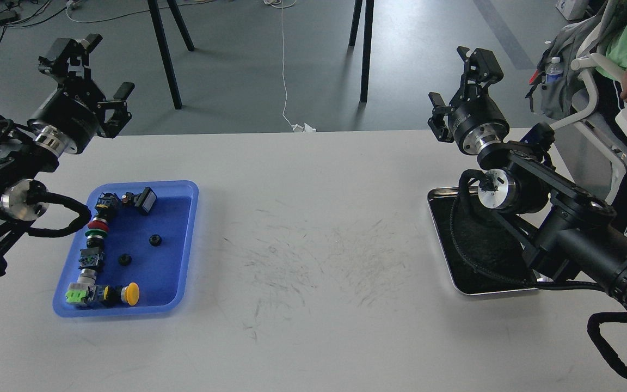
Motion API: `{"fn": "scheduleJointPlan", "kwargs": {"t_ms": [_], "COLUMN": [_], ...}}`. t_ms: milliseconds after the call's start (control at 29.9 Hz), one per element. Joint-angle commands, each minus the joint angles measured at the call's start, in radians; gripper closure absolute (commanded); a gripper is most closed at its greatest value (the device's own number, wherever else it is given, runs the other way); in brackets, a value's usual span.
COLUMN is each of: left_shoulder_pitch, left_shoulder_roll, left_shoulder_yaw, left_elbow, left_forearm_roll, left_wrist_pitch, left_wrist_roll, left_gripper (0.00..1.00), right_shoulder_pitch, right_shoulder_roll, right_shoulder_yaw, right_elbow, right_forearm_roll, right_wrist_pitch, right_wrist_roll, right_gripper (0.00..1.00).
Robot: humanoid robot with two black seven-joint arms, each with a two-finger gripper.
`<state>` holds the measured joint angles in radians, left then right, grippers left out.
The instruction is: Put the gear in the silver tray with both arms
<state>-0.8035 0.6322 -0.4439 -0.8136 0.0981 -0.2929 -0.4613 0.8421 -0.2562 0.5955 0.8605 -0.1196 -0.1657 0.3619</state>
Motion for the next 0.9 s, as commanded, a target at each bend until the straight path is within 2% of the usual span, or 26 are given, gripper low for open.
{"fn": "scheduleJointPlan", "kwargs": {"t_ms": [0, 368, 468, 635, 769, 869], "left_shoulder_pitch": [0.000, 0.003, -0.011, -0.017, -0.040, -0.036], "left_shoulder_roll": [0.001, 0.044, 0.087, 0.145, 0.155, 0.138], "left_shoulder_yaw": [0.001, 0.010, 0.086, 0.109, 0.099, 0.108], "left_elbow": [-0.001, -0.048, -0.061, -0.128, -0.133, -0.131], "left_forearm_roll": [0.002, 0.012, 0.049, 0.074, 0.063, 0.077], "left_wrist_pitch": [0.001, -0.012, -0.037, -0.054, 0.006, 0.124], "left_wrist_roll": [-0.004, -0.002, -0.005, -0.005, 0.003, 0.012], "left_gripper": [0.01, 0.01, 0.01, 0.01, 0.01, 0.01], "right_shoulder_pitch": [0.000, -0.002, -0.002, -0.008, -0.008, -0.008], "right_shoulder_roll": [-0.002, -0.002, -0.002, -0.003, -0.003, -0.006], "right_shoulder_yaw": [0.000, 0.000, 0.000, 0.000, 0.000, 0.000], "right_elbow": [0.000, 0.000, 0.000, 0.002, 0.002, 0.002], "right_forearm_roll": [0.000, 0.000, 0.000, 0.000, 0.000, 0.000], "right_wrist_pitch": [0.000, 0.000, 0.000, 0.000, 0.000, 0.000], "right_wrist_roll": [0.000, 0.002, 0.002, 0.002, 0.002, 0.002], "right_gripper": [0.01, 0.01, 0.01, 0.01, 0.01, 0.01]}}
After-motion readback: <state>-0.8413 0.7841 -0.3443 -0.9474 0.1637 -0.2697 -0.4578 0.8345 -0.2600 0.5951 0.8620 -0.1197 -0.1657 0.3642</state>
